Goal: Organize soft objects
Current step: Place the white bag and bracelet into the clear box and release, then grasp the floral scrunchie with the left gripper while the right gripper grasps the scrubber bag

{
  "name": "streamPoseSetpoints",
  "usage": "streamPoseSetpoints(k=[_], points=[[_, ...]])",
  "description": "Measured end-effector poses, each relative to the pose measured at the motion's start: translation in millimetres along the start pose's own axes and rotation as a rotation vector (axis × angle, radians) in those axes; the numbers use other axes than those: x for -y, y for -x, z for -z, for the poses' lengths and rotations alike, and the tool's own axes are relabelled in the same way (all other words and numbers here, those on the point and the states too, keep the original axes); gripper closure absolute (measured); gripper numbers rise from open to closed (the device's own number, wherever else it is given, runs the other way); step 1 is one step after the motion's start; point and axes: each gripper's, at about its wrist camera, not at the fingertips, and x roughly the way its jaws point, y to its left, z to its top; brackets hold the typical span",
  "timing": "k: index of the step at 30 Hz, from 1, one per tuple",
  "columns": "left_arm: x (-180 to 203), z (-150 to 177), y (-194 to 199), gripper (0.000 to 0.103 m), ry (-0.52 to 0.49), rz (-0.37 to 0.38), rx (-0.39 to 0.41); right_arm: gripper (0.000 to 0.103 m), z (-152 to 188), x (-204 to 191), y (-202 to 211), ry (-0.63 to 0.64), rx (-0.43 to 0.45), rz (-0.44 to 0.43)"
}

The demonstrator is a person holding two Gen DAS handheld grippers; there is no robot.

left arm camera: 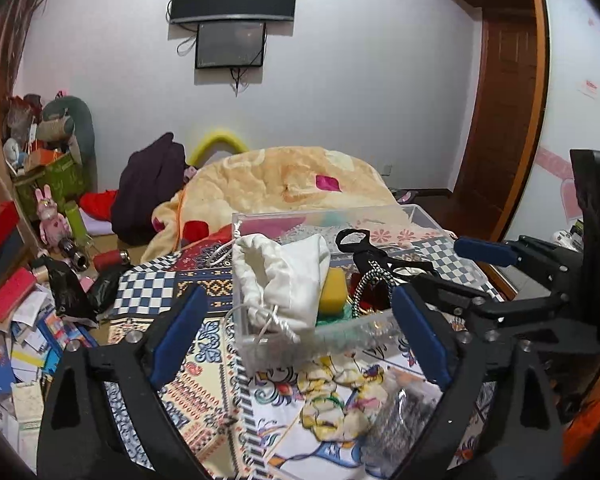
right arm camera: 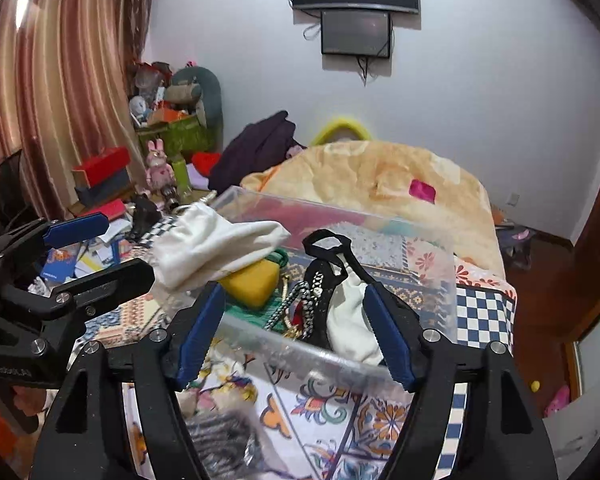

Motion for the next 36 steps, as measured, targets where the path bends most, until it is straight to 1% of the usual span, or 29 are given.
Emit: streamPoseSetpoints(k=[2,5,8,14,19,21,25,27,28,30,31,33,36], points=[[0,4,8,0.005,-0.006,-0.001,0.000,0.031,4,-1,8,-0.001,0.006,-0.008],[-2,9,16,0.004,0.011,0.010,-0.014,0.025,13,-5,15,-0.005,0.007,-0.014],[-4,18,20,0.004,0.032,0.024,-0.038,0.024,24,-8,17,-0.005,-0.007,-0.020],[-3,42,15,0.004,0.032,0.004,-0.113,0.023,52,-15,7,-0.011,-0.089,-0.032],[-7,64,8,0.004,0.049,0.001,-0.178,0.023,73,-17,-9,-0.043,-0.174,-0.070],[-9,72,3,0.004,0.063,0.004,-0.207,0.023,79,-21,-20,-0.023,-0.213,-0.076],[-7,82,-6,0.004,0.063,0.005,-0.249,0.025,87,-23,-32,-0.008,-0.255,-0.094],[-4,84,-9,0.004,0.049,0.004,-0.260,0.039,89,-22,-32,-0.017,-0.258,-0.110],[-2,85,-12,0.004,0.043,0.004,-0.264,0.042,91,-19,-33,-0.028,-0.260,-0.119],[2,86,-17,0.004,0.032,0.006,-0.274,0.056,93,-14,-30,-0.036,-0.245,-0.114],[4,87,-20,0.004,0.029,0.010,-0.281,0.058,94,-13,-28,-0.038,-0.241,-0.113],[8,87,-26,0.004,0.028,0.016,-0.294,0.066,96,-7,-22,-0.059,-0.231,-0.116],[13,87,-38,0.004,0.027,0.028,-0.313,0.069,99,-2,-12,-0.074,-0.215,-0.083]])
